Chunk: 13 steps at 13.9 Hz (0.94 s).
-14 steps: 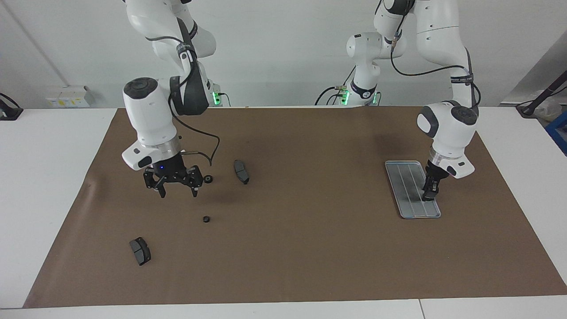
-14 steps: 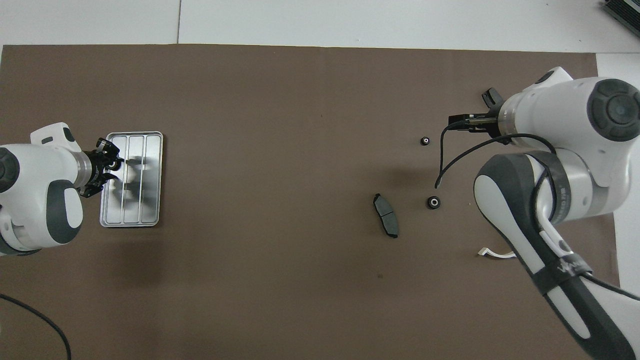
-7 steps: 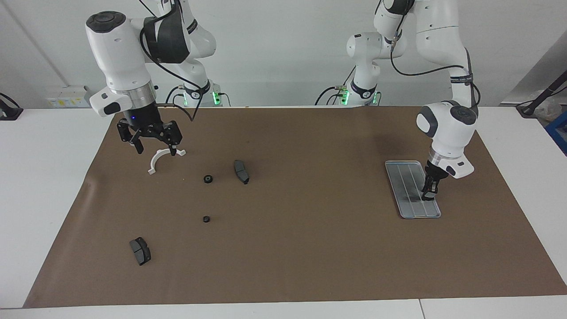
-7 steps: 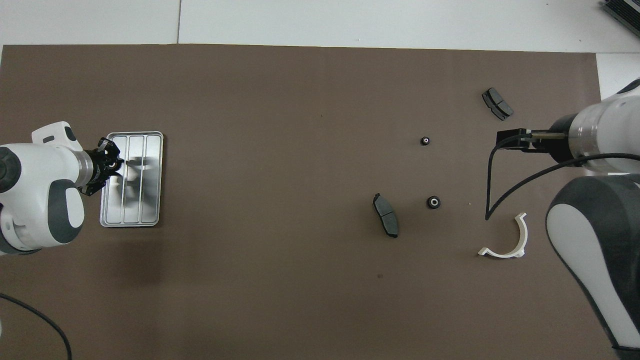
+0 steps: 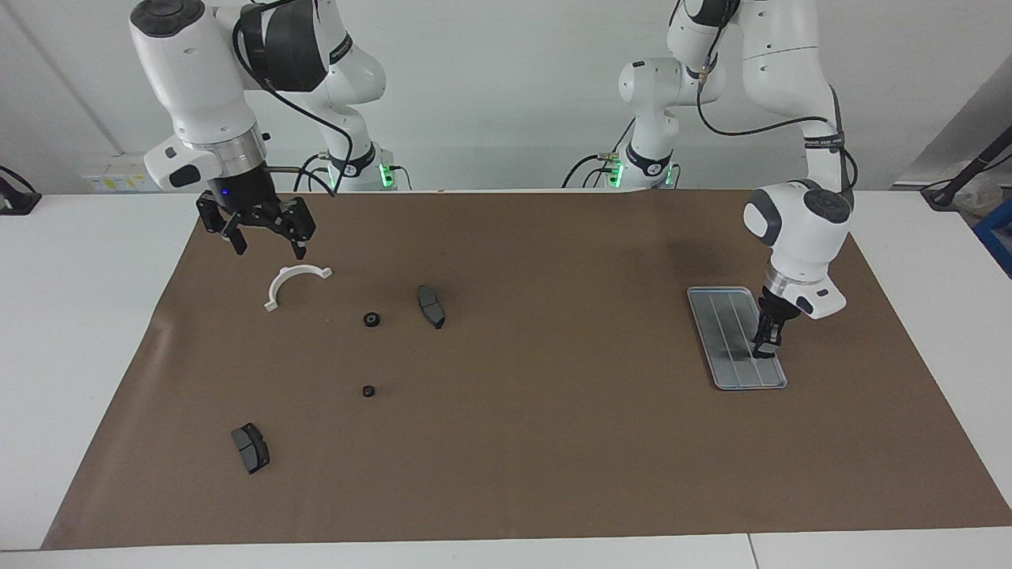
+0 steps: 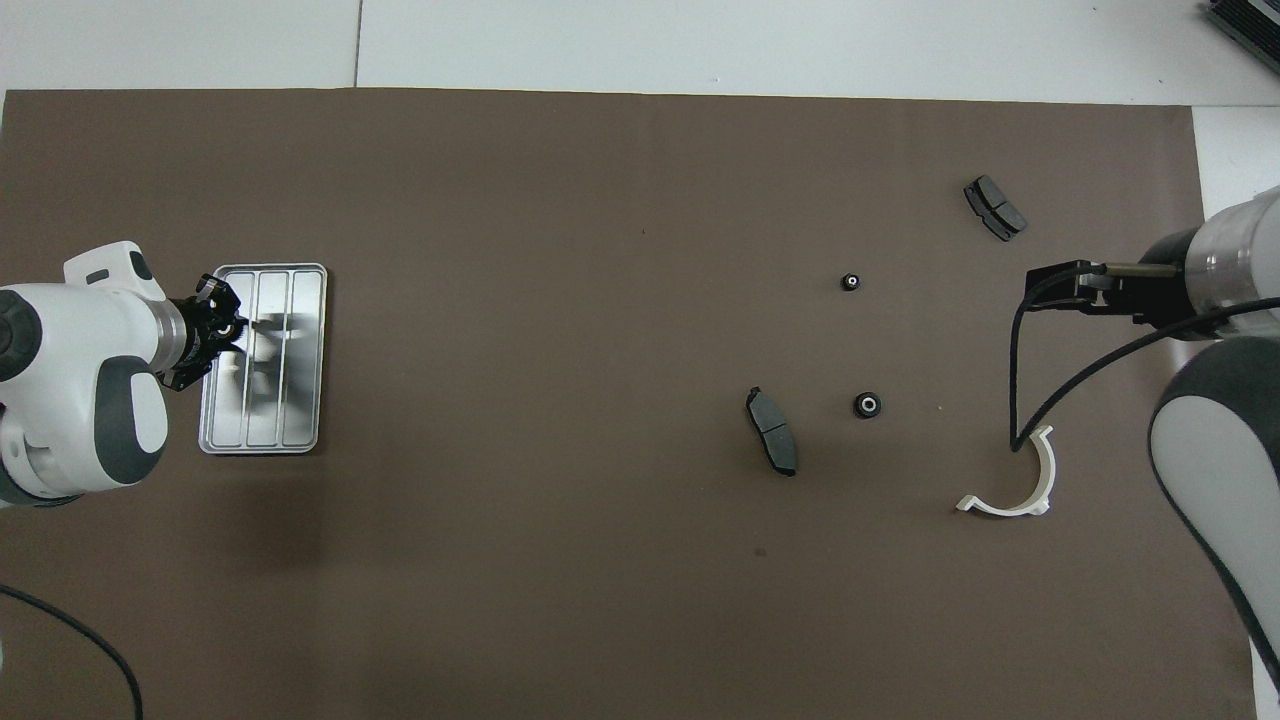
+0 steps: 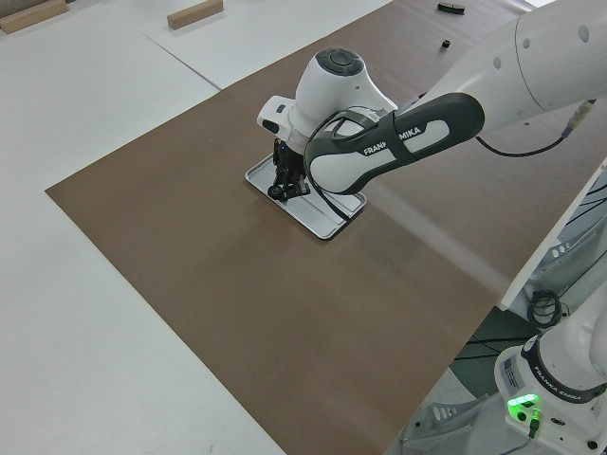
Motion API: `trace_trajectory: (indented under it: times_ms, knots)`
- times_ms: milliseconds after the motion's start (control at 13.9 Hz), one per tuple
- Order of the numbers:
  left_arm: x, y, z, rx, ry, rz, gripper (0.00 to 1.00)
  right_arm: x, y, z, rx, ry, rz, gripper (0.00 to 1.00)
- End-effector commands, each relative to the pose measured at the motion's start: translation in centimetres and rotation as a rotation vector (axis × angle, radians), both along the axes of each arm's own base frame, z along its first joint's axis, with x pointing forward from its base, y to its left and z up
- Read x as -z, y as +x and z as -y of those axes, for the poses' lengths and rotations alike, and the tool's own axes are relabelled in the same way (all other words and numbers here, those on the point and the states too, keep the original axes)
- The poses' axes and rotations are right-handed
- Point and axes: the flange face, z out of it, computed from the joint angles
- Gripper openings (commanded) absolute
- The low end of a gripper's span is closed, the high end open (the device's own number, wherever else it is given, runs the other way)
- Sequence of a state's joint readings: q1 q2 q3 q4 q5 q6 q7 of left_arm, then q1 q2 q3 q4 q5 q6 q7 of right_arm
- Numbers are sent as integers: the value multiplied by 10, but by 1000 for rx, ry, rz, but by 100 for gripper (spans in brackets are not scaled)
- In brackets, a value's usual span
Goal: Place bearing gear from tray to pile
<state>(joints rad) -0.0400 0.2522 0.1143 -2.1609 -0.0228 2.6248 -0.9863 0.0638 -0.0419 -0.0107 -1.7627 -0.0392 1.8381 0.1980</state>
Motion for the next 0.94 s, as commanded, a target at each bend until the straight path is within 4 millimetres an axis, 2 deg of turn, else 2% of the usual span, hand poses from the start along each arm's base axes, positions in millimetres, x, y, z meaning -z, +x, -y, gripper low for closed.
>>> trace_trajectory:
  times_ms: [0, 72, 216, 432, 576, 720, 864]
  knots:
    - [-16, 17, 21, 26, 12, -51, 22, -3, 15, 1, 17, 20, -9, 100]
    - [-26, 23, 29, 32, 10, -63, 22, -4, 15, 1, 17, 22, -6, 100]
    - [-38, 27, 70, 35, 1, -77, 22, -2, 14, 0, 15, 22, -9, 100]
    - [-43, 21, 152, 44, 26, -66, 22, -1, 14, -1, 14, 24, -8, 100]
    - [-44, 6, 211, 64, 20, -62, 22, 1, 14, -2, 12, 23, -11, 100]
    - [-45, -16, 277, 147, 16, -58, 22, 3, 13, -3, 12, 23, -16, 100]
    - [-48, -38, 330, 243, 16, -47, 23, 6, 10, -3, 12, 23, -15, 100]
